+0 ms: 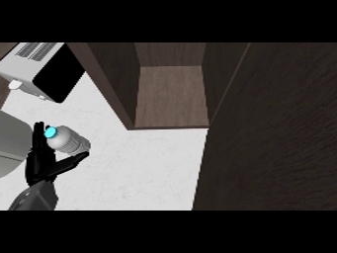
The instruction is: Pick up the bottled water, place it into the cabinet and close the cabinet
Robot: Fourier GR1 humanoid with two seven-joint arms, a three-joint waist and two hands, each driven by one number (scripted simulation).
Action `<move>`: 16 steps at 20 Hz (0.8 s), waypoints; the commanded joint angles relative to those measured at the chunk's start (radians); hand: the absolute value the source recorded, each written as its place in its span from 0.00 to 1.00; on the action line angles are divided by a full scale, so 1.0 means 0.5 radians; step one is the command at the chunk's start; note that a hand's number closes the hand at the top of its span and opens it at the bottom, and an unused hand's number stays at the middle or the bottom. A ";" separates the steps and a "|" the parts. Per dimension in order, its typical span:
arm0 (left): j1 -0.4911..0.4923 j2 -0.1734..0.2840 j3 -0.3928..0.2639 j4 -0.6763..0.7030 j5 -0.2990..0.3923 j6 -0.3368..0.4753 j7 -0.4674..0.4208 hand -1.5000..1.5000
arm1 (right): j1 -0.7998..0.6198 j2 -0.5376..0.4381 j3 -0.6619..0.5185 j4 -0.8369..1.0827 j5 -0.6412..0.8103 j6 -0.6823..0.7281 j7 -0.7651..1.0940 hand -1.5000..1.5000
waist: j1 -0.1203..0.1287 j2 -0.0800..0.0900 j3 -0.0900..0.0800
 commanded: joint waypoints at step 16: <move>-0.231 -0.163 -0.347 0.139 -0.365 0.304 -0.509 1.00 | -0.060 -0.079 -0.005 -0.127 0.123 -0.050 0.096 0.00 | 0.012 -0.004 0.002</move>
